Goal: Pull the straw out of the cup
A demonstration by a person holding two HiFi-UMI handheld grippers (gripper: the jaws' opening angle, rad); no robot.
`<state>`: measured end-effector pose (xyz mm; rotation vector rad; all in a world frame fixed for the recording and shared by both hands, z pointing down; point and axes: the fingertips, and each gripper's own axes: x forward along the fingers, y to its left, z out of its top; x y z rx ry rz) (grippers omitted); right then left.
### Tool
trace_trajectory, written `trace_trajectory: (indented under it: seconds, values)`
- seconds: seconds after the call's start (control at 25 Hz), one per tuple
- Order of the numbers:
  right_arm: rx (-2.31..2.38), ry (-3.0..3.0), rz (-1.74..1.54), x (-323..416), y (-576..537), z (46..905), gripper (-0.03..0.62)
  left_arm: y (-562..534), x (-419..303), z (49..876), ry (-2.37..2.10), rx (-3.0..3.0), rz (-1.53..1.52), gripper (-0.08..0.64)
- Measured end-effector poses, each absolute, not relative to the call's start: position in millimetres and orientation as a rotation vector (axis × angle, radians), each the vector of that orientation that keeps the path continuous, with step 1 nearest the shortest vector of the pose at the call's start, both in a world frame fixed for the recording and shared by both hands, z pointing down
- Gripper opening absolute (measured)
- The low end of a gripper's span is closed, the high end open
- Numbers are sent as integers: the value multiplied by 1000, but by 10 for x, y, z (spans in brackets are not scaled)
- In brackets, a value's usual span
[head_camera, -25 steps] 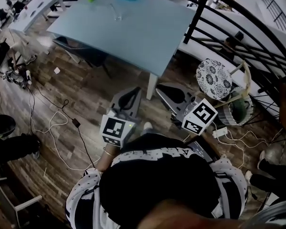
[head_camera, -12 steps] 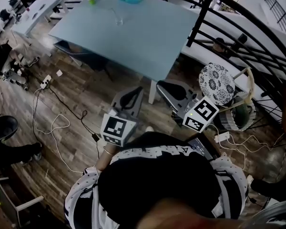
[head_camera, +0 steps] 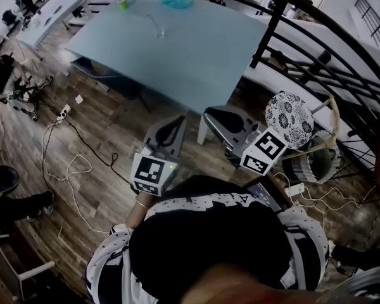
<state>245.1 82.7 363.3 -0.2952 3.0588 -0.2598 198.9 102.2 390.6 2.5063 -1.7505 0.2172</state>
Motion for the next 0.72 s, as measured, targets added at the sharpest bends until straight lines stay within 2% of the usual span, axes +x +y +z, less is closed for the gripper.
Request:
trace_trajectory:
  seconds: [0.72]
  values:
    - [-230, 3072, -305, 2042, 728, 3713, 38, 969, 1647, 3978, -1793, 2457, 188, 14]
